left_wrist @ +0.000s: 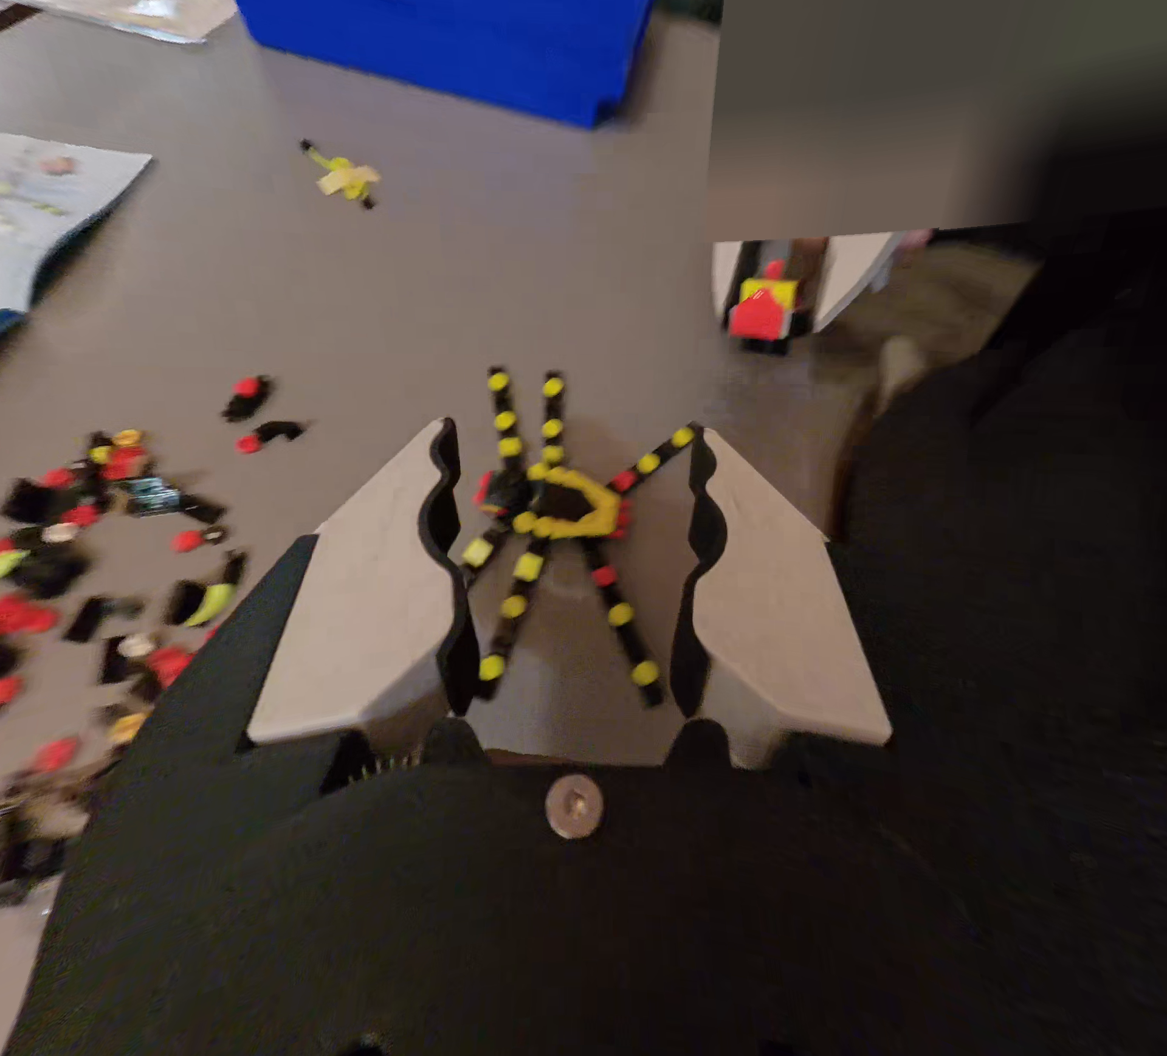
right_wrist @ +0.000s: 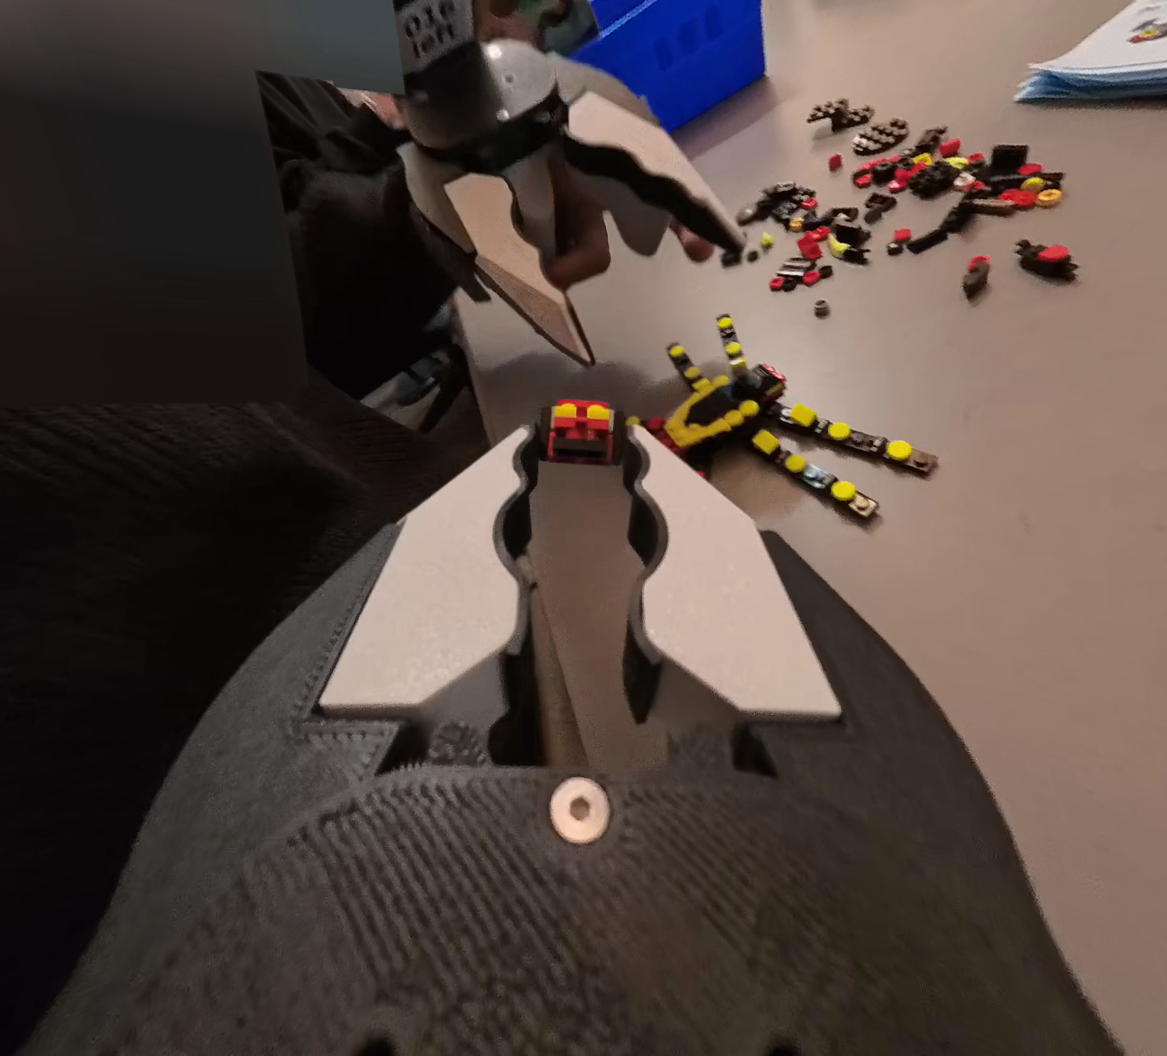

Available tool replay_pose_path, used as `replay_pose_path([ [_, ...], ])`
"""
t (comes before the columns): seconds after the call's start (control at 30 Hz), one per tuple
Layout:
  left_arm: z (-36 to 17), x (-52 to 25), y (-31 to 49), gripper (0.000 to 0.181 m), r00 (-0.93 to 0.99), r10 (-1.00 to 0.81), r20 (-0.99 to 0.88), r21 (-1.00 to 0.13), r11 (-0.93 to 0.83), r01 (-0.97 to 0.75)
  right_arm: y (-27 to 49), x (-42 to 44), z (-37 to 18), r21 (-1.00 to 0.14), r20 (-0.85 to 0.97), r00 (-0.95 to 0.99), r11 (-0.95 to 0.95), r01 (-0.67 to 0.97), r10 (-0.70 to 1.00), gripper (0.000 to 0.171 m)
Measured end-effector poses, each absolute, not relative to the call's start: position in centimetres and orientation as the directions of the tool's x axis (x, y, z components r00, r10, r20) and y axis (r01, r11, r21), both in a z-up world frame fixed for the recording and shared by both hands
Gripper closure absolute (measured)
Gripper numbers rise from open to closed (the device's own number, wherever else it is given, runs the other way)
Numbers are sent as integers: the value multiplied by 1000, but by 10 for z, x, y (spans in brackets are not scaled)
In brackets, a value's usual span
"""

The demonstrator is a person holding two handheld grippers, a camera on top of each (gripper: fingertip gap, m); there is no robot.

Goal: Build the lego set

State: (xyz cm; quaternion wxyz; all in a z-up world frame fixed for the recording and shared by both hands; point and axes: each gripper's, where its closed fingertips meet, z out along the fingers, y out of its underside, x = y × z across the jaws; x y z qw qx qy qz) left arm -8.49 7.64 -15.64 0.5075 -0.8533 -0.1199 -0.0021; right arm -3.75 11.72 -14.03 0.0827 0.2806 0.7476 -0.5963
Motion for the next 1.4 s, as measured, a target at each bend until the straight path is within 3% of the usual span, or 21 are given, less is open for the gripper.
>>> replay_pose_path([
  [0.1,-185,-106,72,104,984,179,24,-779,-613,131,118,-42,-153,-842,-414,-827,184,507,382,147],
  [0.27,-222,-100,79,100,996,70,49,-673,-735,84,116,-40,-155,-851,-372,-838,214,479,399,147],
  [0.63,-227,-88,66,102,995,75,64,-662,-743,99,117,-42,-154,-851,-389,-836,197,487,387,147],
  [0.8,-231,-96,66,121,992,122,23,-646,-755,108,119,-41,-153,-856,-378,-839,199,478,391,147],
  [0.83,-230,-99,65,128,988,154,22,-650,-748,131,120,-42,-153,-857,-371,-839,201,475,399,147],
  [1.07,-232,-100,54,130,898,432,84,-643,-665,380,129,-50,-152,-856,-384,-818,168,490,429,147],
  [1.2,-228,-99,51,137,711,660,243,-606,-469,642,139,-63,-158,-847,-372,-780,160,507,502,147],
  [1.3,-221,-82,59,131,611,669,424,-559,-337,757,149,-72,-160,-837,-389,-740,125,533,549,147],
  [1.4,-214,-62,69,130,605,616,505,-544,-318,777,153,-76,-156,-824,-443,-711,64,562,546,147],
])
